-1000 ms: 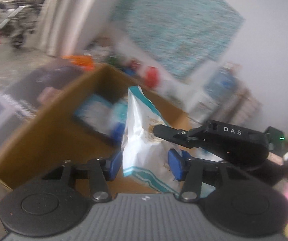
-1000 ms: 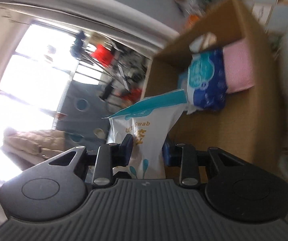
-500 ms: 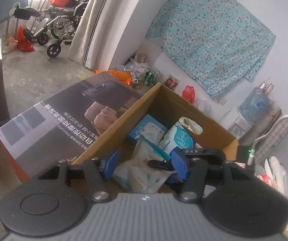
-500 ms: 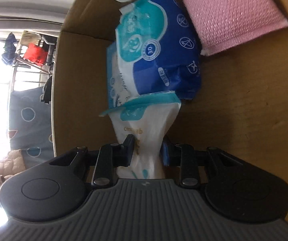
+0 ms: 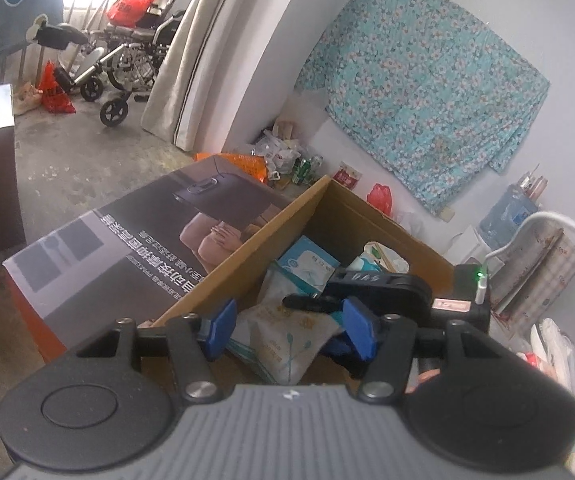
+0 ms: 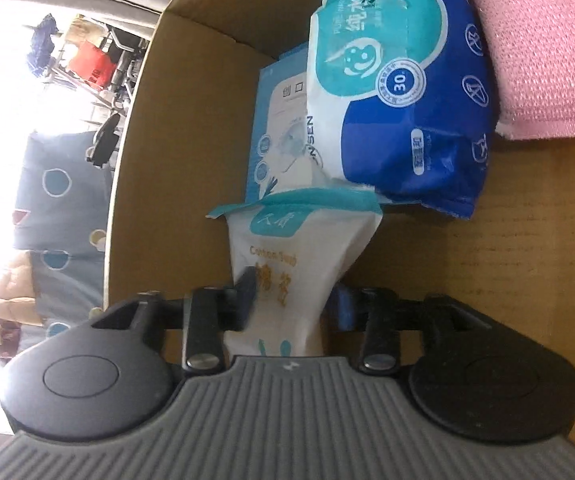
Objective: Organize soft objects
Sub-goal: 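Carry the cotton-swab pouch with the right gripper into the box and release, then move the right gripper back to the pink plush doll on the bed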
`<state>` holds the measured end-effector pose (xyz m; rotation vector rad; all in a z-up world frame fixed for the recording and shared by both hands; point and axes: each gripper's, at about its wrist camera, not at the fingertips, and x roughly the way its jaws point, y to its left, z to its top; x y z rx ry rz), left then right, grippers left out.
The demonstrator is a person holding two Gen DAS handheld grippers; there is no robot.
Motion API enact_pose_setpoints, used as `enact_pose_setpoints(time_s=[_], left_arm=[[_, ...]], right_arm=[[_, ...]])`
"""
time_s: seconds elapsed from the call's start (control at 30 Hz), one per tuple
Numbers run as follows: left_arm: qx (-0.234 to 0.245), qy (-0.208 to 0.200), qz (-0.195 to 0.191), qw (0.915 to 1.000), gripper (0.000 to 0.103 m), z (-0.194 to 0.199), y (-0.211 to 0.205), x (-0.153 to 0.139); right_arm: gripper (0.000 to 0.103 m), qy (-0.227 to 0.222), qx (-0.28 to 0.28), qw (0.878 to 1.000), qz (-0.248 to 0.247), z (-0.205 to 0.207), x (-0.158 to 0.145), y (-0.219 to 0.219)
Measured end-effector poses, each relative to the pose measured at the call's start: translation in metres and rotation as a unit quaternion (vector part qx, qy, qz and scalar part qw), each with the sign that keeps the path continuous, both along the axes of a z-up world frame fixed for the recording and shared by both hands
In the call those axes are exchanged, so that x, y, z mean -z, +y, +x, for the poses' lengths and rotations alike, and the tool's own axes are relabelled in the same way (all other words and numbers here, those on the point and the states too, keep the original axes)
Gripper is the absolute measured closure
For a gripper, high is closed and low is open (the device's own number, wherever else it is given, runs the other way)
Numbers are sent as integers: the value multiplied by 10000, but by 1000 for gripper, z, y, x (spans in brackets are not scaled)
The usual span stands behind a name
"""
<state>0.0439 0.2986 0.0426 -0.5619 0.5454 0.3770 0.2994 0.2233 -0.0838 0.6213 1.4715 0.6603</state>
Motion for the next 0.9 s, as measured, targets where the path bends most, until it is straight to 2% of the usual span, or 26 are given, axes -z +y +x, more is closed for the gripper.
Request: enact_pose_setpoints(time_s=[0.03,0.07,0.2,0.3,0.47,0.57,0.6,0.77,0.83,0.9], left_arm=[[1,-7,55,10000,38,-2,-4,-2],[20,-19,100,9999,38,-4,-6,-3],[108,-179,280,9994,33,-17,-20,-10],[205,-368,464,9980,29,-26,-36,-20],[678,-688,631,9933,21,-42,-74,-35],[1117,-845,713,9876,14,-48,-105,-40],[1336,-862,781,9842,12,-47,-118,-41],[2295,-1010,1049,9624,10,-39,-189,-40],[2649,-1075,1001,9530,10,-33,-214,-35],[3040,-1085,987,9413,10,-26,-242,-26]], right_arm=[[28,4,64,10000,-7,-2,-4,-4],[24,-8,61,10000,-12,-2,-9,-10],[22,-223,123,9997,-52,-12,-32,-30],[22,-466,172,9987,107,-22,-52,-53],[22,-718,276,9927,929,-48,-89,-125],[22,-1019,269,9773,1837,-68,-108,-178],[16,-1096,411,9746,1911,-76,-115,-200],[15,-1760,952,9476,2490,-115,-144,-320],[14,-2228,1397,9382,2250,-134,-149,-373],[14,-2670,1888,9290,1733,-153,-151,-421]])
